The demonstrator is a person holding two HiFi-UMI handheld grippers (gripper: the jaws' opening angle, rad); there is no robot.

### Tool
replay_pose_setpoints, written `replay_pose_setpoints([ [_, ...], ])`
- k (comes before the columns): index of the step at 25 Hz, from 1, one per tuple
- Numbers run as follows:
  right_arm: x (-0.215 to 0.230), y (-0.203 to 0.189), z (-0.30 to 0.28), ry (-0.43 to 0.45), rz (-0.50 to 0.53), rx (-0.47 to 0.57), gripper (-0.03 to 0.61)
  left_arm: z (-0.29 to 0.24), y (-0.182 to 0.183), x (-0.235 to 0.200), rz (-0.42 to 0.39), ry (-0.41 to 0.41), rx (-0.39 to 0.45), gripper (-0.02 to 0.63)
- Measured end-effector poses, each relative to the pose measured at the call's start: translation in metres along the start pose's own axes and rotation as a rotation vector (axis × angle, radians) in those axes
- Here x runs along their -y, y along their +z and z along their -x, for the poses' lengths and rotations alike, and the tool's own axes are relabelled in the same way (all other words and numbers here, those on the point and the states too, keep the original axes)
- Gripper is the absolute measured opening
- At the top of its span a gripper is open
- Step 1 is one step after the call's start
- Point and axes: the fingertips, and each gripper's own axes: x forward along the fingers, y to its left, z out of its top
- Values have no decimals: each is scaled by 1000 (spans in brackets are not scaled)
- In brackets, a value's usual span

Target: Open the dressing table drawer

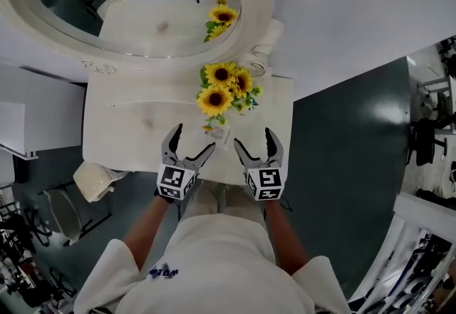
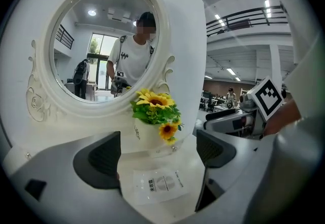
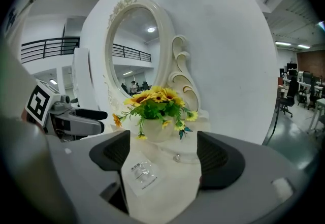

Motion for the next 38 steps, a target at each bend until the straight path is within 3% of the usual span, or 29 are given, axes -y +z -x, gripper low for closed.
replay_pose_setpoints([
  [8, 9, -44, -35, -48, -15, -77, 409, -18, -16, -10, 14, 20, -23, 474],
  [14, 23, -60, -51, -99, -85, -99, 396, -25, -21, -22, 5, 30, -47, 474],
  [19, 34, -78, -64, -142, -103, -151, 353, -31, -26, -29, 8, 33, -63, 474],
  [33, 38, -100, -96, -144, -41, -228, 244, -43, -45, -22, 39, 6, -117, 474],
  [38, 39, -107, -105, -141, -50, -252, 242, -45, -45, -10, 36, -24, -116, 472],
])
